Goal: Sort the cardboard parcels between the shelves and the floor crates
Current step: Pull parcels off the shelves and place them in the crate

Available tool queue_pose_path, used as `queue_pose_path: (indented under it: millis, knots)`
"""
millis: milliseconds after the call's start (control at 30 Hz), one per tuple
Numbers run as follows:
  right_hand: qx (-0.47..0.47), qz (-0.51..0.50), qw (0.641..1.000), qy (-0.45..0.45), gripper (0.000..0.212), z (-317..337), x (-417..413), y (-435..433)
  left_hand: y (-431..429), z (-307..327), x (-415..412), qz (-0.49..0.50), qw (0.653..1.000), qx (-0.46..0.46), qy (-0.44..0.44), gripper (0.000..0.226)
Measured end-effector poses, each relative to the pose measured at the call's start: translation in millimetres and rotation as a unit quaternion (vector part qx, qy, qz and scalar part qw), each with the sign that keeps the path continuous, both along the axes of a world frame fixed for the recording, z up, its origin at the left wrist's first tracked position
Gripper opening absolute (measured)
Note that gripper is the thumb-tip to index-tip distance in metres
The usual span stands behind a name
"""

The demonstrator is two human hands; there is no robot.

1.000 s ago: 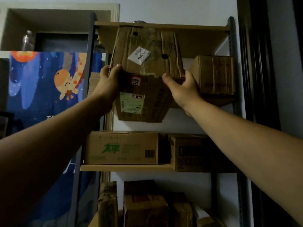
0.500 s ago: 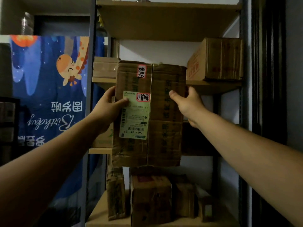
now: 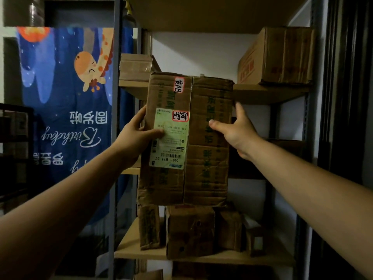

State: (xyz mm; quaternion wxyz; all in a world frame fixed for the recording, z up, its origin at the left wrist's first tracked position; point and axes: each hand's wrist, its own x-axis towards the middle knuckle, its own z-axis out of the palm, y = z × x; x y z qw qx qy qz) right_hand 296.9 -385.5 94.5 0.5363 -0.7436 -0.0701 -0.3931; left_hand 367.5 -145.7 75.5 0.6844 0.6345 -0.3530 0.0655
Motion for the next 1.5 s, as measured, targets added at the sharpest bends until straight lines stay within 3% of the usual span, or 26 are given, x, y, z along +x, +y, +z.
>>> queue_pose_path:
  millis: [67, 100, 233, 333, 467, 567, 700, 800, 900, 1000, 1167, 1300, 1400, 1500]
  knots:
    - [-0.007, 0.000, 1.000, 0.022, 0.112, 2, 0, -4, 2, 1, 2, -0.007, 0.999, 0.031, -0.008, 0.073]
    - [-0.011, 0.001, 1.000, 0.025, 0.112, 2, 1, -5, 3, 2, 2, -0.003, 0.999, 0.044, -0.012, 0.072]
    - [-0.004, -0.047, 0.999, -0.019, 0.073, 10, -1, -5, 5, -1, 7, 0.014, 0.997, 0.074, -0.004, 0.071]
    - [-0.061, -0.050, 0.997, -0.014, 0.079, 15, -2, -6, 5, -3, 8, 0.013, 0.996, 0.084, -0.008, 0.069]
    - [-0.103, -0.064, 0.992, 0.016, 0.049, 15, -6, -3, 7, -4, 9, 0.034, 0.994, 0.098, -0.021, 0.067]
    - [-0.044, -0.078, 0.996, -0.018, 0.044, 6, 1, -6, 12, -7, 13, 0.078, 0.989, 0.122, -0.036, 0.055]
    - [0.079, -0.084, 0.992, -0.057, 0.044, -2, 5, -12, 37, -25, 25, 0.153, 0.969, 0.191, 0.016, 0.035]
    - [0.107, -0.080, 0.989, -0.055, 0.043, -10, 10, -9, 44, -32, 28, 0.150, 0.979, 0.109, 0.083, 0.026]
    - [0.073, -0.084, 0.994, -0.003, 0.049, -14, 14, -7, 46, -26, 30, 0.167, 0.982, 0.027, 0.082, 0.038]
    - [-0.030, -0.111, 0.990, 0.076, 0.063, -10, 12, -9, 56, -20, 34, 0.196, 0.979, 0.022, 0.057, 0.044]
    - [-0.043, -0.086, 0.992, 0.077, 0.043, -14, 19, 2, 54, -4, 32, 0.201, 0.979, 0.025, 0.002, 0.048]
    - [0.056, -0.085, 0.994, 0.045, 0.030, -29, 26, 7, 53, -11, 33, 0.177, 0.981, -0.076, 0.019, 0.059]
    - [0.132, -0.063, 0.988, 0.051, 0.029, -37, 32, 11, 44, -25, 30, 0.129, 0.990, -0.033, 0.043, 0.058]
    - [0.130, -0.058, 0.987, 0.069, 0.042, -41, 35, 12, 34, -35, 32, 0.132, 0.991, 0.002, 0.038, 0.052]
